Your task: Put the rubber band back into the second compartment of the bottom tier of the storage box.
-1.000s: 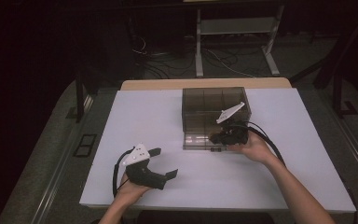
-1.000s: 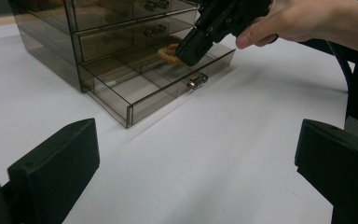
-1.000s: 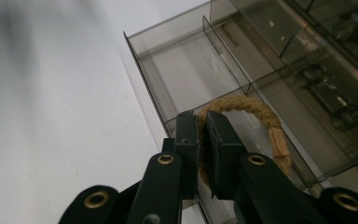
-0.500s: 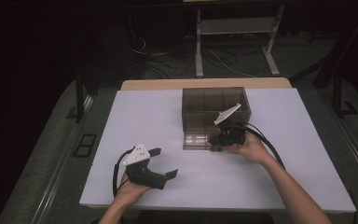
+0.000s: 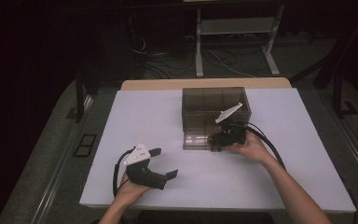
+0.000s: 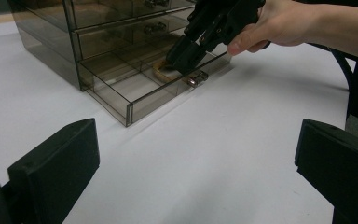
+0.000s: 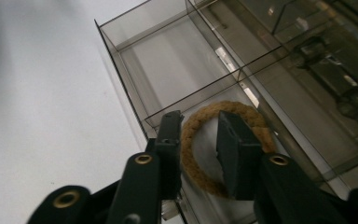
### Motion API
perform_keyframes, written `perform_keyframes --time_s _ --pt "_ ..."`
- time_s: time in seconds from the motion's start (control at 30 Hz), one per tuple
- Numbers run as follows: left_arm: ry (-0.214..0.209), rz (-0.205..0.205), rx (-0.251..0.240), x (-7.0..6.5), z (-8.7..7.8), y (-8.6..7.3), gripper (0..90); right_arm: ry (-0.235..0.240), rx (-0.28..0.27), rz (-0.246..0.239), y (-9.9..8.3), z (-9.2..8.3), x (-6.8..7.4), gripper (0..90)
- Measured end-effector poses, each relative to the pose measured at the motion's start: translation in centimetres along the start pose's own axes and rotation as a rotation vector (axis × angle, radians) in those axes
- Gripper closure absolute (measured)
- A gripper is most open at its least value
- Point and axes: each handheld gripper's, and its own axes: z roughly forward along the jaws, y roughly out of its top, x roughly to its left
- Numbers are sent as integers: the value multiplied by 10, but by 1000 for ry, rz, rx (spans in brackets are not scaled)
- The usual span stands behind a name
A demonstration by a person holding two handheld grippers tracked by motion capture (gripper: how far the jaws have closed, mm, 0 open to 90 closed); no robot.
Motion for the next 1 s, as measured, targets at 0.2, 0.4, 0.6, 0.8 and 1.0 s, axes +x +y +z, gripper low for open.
perform_keyframes --time_s 0.2,0.4,0.6,0.8,1.0 --pt "0 1 0 0 0 0 0 2 -50 11 2 -11 2 520" --pt "0 5 3 0 0 0 0 26 -98 21 4 -26 7 369" --pt "1 5 4 -1 0 0 0 20 -98 40 4 -39 14 162" --pt "2 2 3 -1 0 0 0 54 -100 45 -1 -49 26 104" --pt "3 2 3 -1 0 0 0 51 -89 30 -6 -54 38 104"
